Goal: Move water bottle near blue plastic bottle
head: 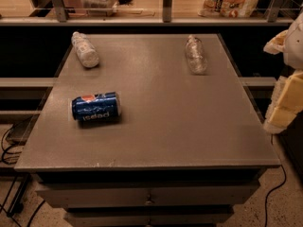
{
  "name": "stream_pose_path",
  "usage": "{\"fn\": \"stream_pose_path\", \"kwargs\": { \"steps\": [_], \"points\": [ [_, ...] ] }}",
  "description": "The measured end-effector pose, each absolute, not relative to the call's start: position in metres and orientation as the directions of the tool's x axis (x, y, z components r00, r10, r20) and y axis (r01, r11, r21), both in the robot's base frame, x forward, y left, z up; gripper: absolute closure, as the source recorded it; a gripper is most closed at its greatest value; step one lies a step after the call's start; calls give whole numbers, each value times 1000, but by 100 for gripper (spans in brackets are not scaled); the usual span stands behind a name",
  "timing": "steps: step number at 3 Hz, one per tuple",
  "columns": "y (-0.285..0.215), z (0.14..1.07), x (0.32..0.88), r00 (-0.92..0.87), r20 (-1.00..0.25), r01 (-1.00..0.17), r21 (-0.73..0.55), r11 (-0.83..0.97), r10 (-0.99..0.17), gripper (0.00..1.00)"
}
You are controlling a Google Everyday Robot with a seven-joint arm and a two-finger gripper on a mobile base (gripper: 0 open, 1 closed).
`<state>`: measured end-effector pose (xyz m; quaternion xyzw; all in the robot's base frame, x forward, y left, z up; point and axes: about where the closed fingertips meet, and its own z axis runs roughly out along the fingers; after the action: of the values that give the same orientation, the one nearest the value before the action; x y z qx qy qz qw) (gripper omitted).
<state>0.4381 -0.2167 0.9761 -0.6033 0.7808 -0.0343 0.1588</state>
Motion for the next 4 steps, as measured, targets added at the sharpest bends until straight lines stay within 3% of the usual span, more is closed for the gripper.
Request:
{"fn": "stream_pose_path", "kwargs": {
  "steps": [2, 3, 4],
  "points": [
    [-224, 974, 450, -263, -266, -910, -250, 330, -927, 0],
    [-225, 964, 477, -291, -395, -889, -226, 399, -871, 0],
    [-212, 966, 540, -299, -512, -855, -232, 464, -806, 0]
  ]
}}
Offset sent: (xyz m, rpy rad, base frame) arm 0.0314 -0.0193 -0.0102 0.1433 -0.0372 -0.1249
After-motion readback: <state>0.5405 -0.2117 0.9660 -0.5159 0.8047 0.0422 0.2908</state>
